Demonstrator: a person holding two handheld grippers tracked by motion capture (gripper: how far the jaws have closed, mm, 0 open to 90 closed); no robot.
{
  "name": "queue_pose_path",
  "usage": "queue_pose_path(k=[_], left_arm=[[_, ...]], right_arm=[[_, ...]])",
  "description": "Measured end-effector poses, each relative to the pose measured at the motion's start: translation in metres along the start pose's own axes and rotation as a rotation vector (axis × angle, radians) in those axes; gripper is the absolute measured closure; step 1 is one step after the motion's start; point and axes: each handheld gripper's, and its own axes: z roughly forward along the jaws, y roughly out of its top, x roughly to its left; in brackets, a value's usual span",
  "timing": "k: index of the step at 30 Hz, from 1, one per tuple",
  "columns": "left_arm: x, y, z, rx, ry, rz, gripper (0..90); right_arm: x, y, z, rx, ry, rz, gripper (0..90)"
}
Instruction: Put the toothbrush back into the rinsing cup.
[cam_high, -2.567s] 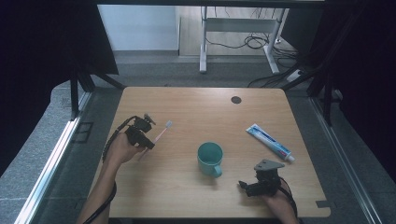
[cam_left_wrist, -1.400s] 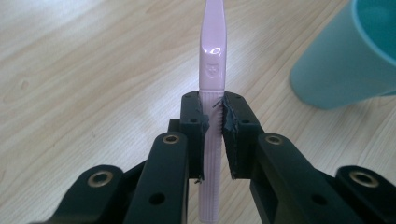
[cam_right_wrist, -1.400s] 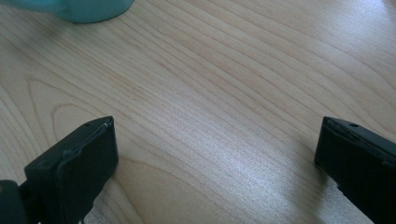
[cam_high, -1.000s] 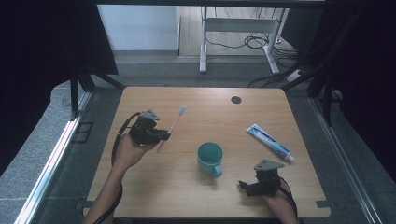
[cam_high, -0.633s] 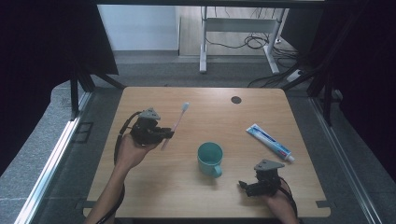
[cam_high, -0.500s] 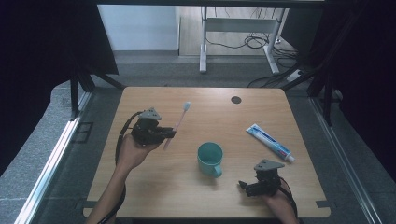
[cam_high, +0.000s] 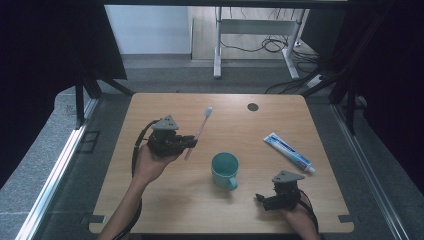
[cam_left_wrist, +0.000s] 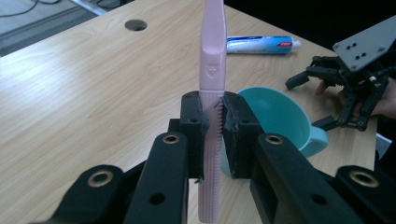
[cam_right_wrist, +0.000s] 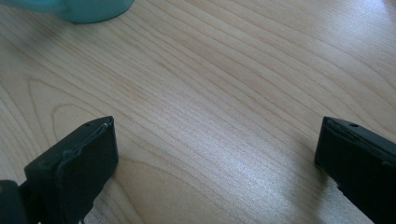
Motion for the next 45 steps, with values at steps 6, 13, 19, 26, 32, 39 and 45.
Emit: queue_pose_path(k=[6,13,19,26,32,39,45], left_arm=[[-0.007,0.002,0.009,-0.022,-0.021,0.003,79.8],[-0.013,0.005,0.018,-0.036,-0.035,0.007,79.8],[-0.021,0.010,0.028,-0.049,-0.053,0.012,79.8],[-0.029,0.013,0.039,-0.051,-0.067,0.016,79.8],[-0.035,0.015,0.044,-0.062,-0.066,0.016,79.8],[-0.040,0.016,0.050,-0.068,-0.066,0.022,79.8],[-0.045,0.014,0.059,-0.060,-0.058,0.040,79.8]], right_arm=[[0.000,0.000,0.000,0.000,0.000,0.000,0.0],[0.000,0.000,0.000,0.000,0.001,0.001,0.0],[0.000,0.000,0.000,0.000,0.000,0.001,0.0],[0.000,0.000,0.000,0.001,0.000,0.002,0.0],[0.000,0.000,0.000,0.001,0.000,0.001,0.0],[0.000,0.000,0.000,0.001,0.000,0.001,0.0],[0.000,0.000,0.000,0.000,0.001,0.002,0.0]])
